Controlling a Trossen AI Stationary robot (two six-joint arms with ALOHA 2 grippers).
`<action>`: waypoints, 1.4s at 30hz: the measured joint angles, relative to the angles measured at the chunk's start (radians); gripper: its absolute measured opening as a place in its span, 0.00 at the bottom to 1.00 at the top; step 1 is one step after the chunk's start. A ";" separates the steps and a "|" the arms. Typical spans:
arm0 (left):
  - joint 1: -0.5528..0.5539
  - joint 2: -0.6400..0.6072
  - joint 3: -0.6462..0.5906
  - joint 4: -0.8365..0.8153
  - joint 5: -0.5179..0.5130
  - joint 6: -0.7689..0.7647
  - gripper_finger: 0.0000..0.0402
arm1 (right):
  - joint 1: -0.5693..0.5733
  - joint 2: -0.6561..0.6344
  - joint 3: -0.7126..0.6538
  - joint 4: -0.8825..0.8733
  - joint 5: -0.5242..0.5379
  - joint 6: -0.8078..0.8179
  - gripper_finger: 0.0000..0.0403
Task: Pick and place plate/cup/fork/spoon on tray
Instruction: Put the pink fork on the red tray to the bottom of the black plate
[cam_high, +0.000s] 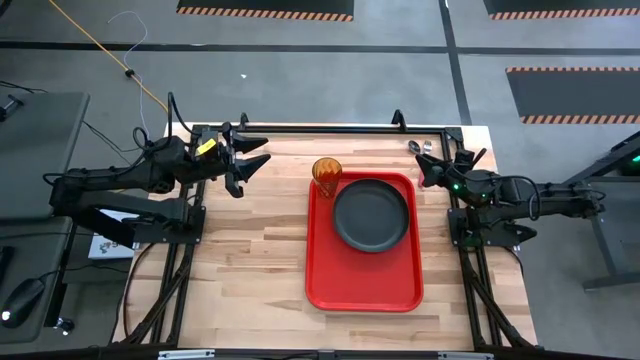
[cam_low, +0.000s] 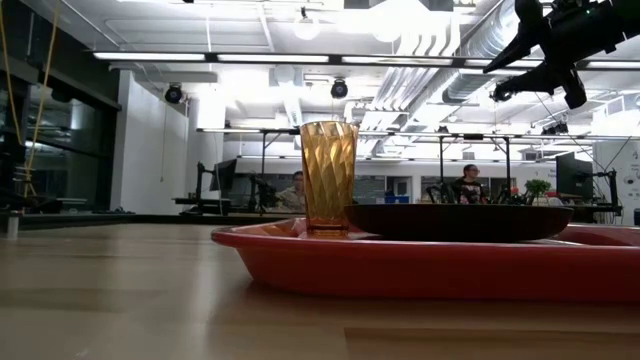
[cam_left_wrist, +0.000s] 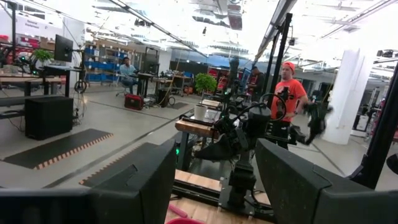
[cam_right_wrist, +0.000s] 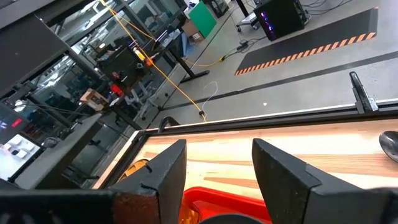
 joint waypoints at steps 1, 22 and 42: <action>0.000 0.000 0.000 0.000 0.000 0.000 0.53 | 0.000 0.000 0.000 0.000 0.000 0.000 0.43; 0.000 0.000 0.000 0.001 -0.004 0.097 0.53 | 0.000 0.000 0.000 0.040 -0.008 -0.001 0.43; 0.000 0.000 0.000 0.001 -0.004 0.094 0.53 | -0.002 0.013 0.000 0.040 0.021 -0.035 0.43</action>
